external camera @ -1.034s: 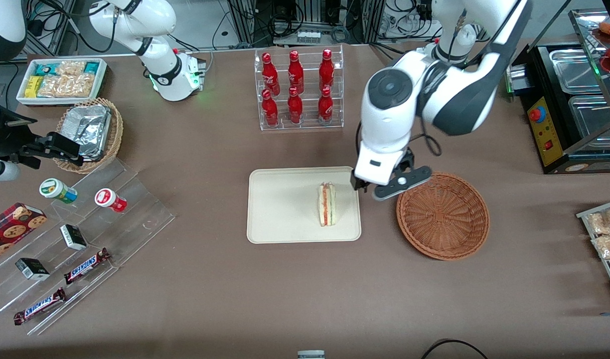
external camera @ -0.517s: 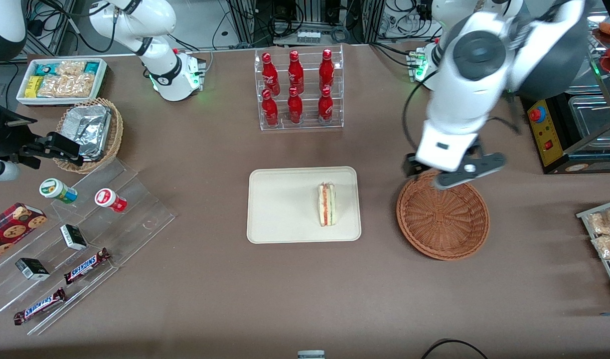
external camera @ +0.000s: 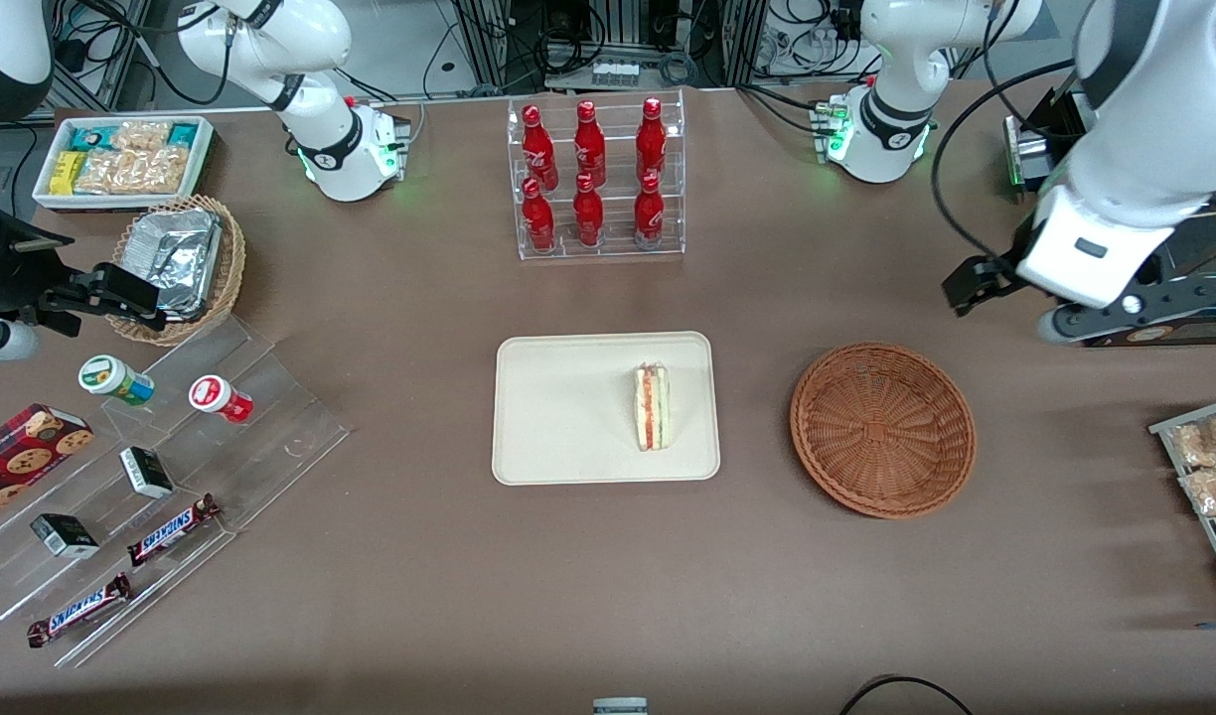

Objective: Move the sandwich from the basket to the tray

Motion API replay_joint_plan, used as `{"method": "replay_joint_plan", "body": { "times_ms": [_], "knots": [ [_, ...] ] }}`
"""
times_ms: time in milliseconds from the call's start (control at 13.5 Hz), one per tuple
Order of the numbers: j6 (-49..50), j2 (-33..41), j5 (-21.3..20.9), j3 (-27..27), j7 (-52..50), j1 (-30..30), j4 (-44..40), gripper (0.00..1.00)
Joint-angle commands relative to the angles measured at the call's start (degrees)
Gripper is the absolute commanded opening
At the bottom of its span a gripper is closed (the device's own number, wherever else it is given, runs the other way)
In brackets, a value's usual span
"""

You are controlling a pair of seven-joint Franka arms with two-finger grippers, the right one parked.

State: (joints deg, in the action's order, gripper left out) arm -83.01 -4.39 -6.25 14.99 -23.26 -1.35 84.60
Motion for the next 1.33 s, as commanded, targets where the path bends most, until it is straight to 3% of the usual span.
{"method": "replay_joint_plan", "body": {
  "times_ms": [0, 517, 1107, 1255],
  "knots": [
    [5.82, 0.08, 2.03, -2.05, 2.34, -0.32, -3.29, 1.00],
    [10.77, -0.97, 5.37, -8.48, 10.95, 0.03, -5.41, 1.00],
    [11.29, -0.01, 4.32, -8.48, 11.04, 2.13, -5.23, 1.00],
    [11.99, 0.25, 1.26, -8.39, 11.13, 3.89, -5.49, 1.00]
  ]
}}
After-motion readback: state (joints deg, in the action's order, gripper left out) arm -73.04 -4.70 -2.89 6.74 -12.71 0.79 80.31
